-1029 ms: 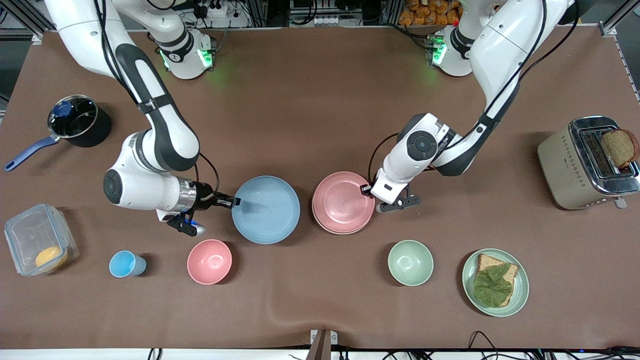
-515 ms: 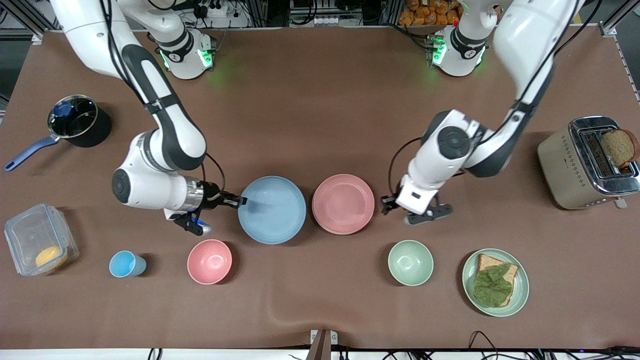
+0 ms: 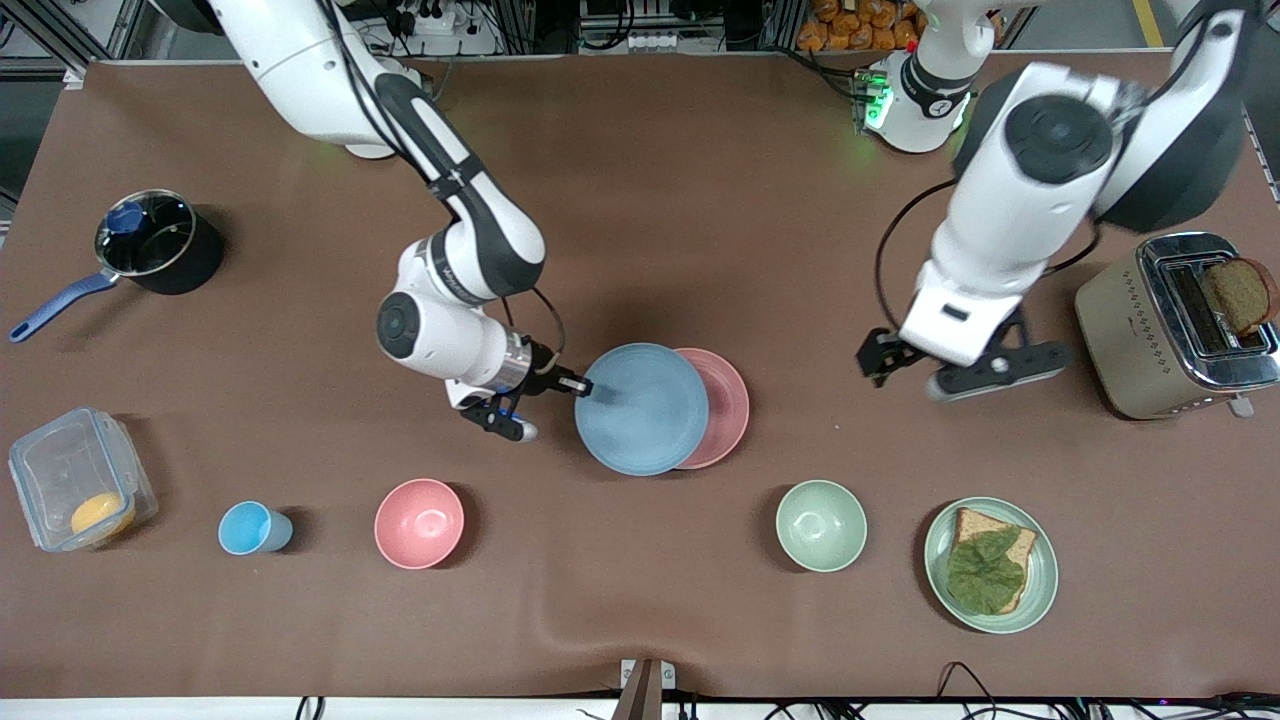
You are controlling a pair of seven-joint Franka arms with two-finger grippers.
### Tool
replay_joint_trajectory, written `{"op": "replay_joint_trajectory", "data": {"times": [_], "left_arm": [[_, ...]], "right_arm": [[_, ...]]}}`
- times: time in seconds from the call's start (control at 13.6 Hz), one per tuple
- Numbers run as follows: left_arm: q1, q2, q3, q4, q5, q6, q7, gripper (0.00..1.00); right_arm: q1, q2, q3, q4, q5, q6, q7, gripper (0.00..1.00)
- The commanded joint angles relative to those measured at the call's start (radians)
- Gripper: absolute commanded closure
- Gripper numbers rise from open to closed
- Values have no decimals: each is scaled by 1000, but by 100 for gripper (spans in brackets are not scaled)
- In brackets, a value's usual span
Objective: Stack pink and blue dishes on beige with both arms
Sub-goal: 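Lower the blue plate with the right gripper while the left gripper withdraws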
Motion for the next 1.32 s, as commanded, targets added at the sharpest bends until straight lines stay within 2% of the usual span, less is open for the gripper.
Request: {"op": "replay_joint_trajectory", "data": {"times": [0.0, 0.07, 0.15, 0.37, 0.59, 0.96, 1.03, 1.1, 1.18, 1.25], "left_arm": [[25, -98, 33, -1, -72, -46, 66, 0], [-71, -112, 169, 1, -97, -77, 110, 0], [-145, -118, 270, 6, -106, -130, 162, 0], [-88, -121, 282, 107, -157, -261, 316, 0], [-37, -149, 279, 105, -171, -263, 356, 0], [-35, -149, 288, 96, -175, -278, 359, 0], [-35, -149, 288, 98, -180, -277, 359, 0], [-35, -148, 290, 98, -193, -277, 364, 0], [-31, -148, 291, 98, -216, -277, 367, 0], [-23, -144, 291, 99, -235, -274, 367, 0]], "right_arm": [[32, 47, -10, 71, 19, 14, 24, 100], [46, 54, -10, 71, 19, 36, 24, 100], [60, 58, -10, 68, 22, 63, 25, 100], [92, 75, -13, 65, 14, 94, 39, 100], [112, 77, -13, 41, 13, 131, 39, 100], [116, 81, -17, 30, 7, 145, 34, 100], [101, 83, -19, 30, 5, 140, 28, 70], [93, 77, -19, 30, 5, 133, 34, 9], [89, 74, -19, 30, 3, 131, 33, 0], [78, 58, -21, 25, 3, 119, 33, 0]]}}
